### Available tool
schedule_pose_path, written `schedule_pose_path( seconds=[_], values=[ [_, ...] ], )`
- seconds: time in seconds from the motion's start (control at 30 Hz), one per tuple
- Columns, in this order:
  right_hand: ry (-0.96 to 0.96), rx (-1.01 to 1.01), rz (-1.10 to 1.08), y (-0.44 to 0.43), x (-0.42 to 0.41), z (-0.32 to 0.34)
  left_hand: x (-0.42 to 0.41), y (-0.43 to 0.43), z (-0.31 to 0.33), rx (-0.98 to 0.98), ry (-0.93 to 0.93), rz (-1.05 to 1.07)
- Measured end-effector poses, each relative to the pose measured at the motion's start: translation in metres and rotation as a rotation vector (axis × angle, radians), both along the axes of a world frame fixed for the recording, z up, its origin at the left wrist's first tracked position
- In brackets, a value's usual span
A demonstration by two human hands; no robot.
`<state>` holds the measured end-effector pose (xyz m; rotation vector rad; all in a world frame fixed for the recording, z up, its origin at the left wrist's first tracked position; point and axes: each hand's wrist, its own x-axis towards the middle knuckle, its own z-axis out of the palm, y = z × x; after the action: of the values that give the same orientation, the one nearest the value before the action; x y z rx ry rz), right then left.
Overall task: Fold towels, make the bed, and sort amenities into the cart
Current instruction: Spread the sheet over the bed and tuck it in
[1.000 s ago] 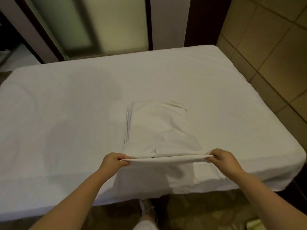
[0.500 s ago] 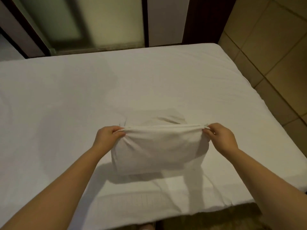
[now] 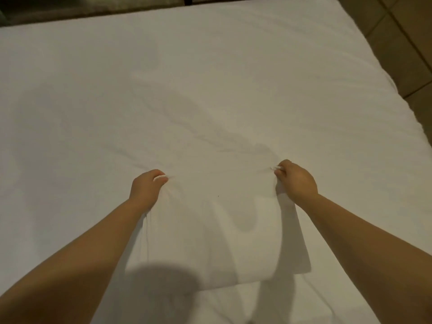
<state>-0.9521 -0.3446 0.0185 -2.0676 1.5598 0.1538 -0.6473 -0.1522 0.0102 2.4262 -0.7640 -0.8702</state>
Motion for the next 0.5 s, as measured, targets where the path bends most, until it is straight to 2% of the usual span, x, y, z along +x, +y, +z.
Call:
schedule_pose_path(
  seconds=[0.17,0.3,0.4,0.5],
  values=[
    [-0.096,0.277,-0.313,0.011,0.008,-0.025,-0.004,0.005,-0.025,0.079,0.042,0.171],
    [-0.182,0.438,-0.418,0.015,-0.002,-0.025,-0.013,0.022,-0.025,0.163,0.031,0.298],
    [-0.364,0.682,-0.493,0.019,-0.015,-0.018,-0.024,0.041,-0.018,0.134,0.26,0.361],
    [-0.431,0.815,-0.504,0.034,-0.018,0.0,-0.033,0.065,-0.002,0.044,0.658,0.451]
  ],
)
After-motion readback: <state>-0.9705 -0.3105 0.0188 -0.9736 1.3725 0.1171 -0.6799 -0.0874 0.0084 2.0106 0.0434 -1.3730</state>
